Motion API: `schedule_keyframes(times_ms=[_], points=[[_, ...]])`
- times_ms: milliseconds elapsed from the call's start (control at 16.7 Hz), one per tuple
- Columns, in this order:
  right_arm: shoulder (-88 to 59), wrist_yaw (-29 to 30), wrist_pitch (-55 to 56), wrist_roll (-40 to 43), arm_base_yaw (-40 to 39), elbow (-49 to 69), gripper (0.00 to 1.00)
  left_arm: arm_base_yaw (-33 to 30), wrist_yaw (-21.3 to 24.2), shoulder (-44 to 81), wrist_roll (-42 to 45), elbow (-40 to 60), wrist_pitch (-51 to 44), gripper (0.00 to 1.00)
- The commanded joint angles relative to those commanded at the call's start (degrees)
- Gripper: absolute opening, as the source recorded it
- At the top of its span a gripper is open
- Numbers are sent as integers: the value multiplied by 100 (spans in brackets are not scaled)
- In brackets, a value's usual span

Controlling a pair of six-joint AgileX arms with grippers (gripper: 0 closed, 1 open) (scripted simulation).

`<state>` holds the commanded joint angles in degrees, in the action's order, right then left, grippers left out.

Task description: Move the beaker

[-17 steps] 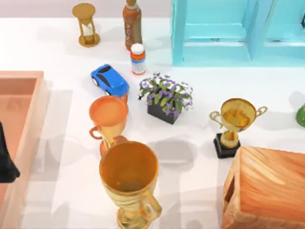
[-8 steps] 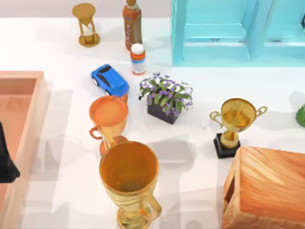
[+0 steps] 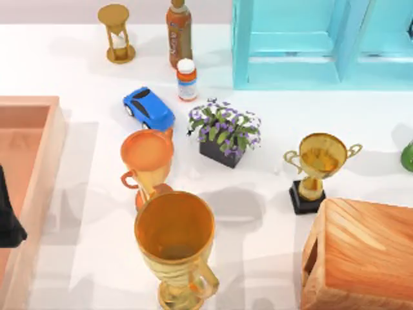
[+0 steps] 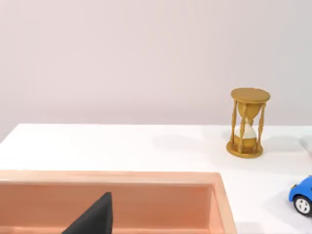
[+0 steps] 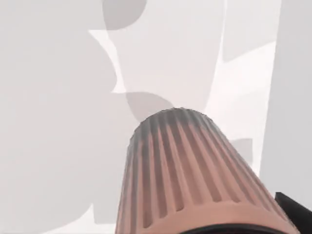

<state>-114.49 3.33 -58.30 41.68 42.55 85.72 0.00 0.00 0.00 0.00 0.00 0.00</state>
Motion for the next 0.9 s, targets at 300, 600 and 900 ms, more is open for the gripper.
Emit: schedule_keyframes(times_ms=[300,600,900], points=[[-95,-1,408,-9,-4,-347,0,0,0,0,0,0,0,100],[-95,-1,408,-9,-4,-347,23,0,0,0,0,0,0,100],[-95,-1,408,-9,-4,-347,60,0,0,0,0,0,0,100]])
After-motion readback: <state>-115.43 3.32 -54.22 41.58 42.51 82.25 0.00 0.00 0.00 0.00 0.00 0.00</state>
